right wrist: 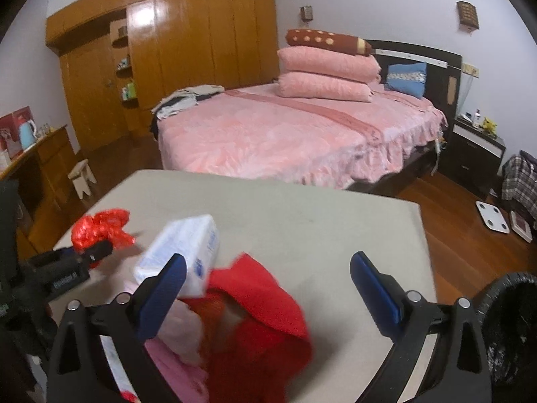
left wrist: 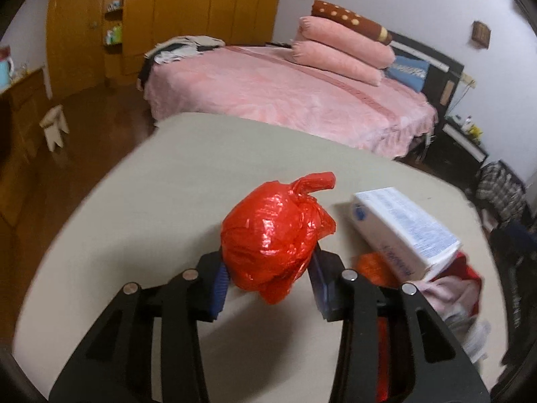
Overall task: Collect trash
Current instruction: 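Grasp the red plastic bag with the left tool while the right tool grasps the white box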
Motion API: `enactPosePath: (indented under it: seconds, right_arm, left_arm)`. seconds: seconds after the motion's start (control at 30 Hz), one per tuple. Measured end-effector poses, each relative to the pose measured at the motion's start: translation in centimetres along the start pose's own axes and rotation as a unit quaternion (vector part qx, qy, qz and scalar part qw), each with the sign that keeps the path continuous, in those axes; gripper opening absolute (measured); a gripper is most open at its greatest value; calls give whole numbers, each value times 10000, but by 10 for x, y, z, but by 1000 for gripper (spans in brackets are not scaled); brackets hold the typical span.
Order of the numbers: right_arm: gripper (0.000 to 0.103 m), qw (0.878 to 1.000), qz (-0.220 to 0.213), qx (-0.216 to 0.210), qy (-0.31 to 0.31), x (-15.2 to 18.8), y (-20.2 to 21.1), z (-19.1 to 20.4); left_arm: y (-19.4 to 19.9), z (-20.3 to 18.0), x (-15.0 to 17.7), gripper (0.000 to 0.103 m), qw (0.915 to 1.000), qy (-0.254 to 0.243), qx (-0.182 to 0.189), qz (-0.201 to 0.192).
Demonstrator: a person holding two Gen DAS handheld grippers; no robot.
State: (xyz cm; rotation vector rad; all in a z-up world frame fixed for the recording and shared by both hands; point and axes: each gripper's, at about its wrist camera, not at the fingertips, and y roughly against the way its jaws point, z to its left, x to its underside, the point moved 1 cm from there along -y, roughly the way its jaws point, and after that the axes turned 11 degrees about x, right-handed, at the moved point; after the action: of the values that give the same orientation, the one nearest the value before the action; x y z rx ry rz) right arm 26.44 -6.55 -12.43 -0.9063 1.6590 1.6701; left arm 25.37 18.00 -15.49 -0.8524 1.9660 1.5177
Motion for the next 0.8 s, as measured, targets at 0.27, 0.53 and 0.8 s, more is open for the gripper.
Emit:
enactPosePath:
  seconds: [0.27, 0.53, 0.8]
  right_arm:
    - [88, 9991, 75, -337, 258, -7, -10, 50]
    - [79, 9970, 455, -406, 478, 9, -29, 72]
    - [80, 9949, 494, -361, 796, 12, -29, 90]
  left_arm:
    - [5, 25, 2, 40, 9993, 131, -326, 114]
    - [-1, 38, 9, 40, 9986, 309, -337, 263]
    - [-1, 43, 12, 40, 9984, 357, -302, 317]
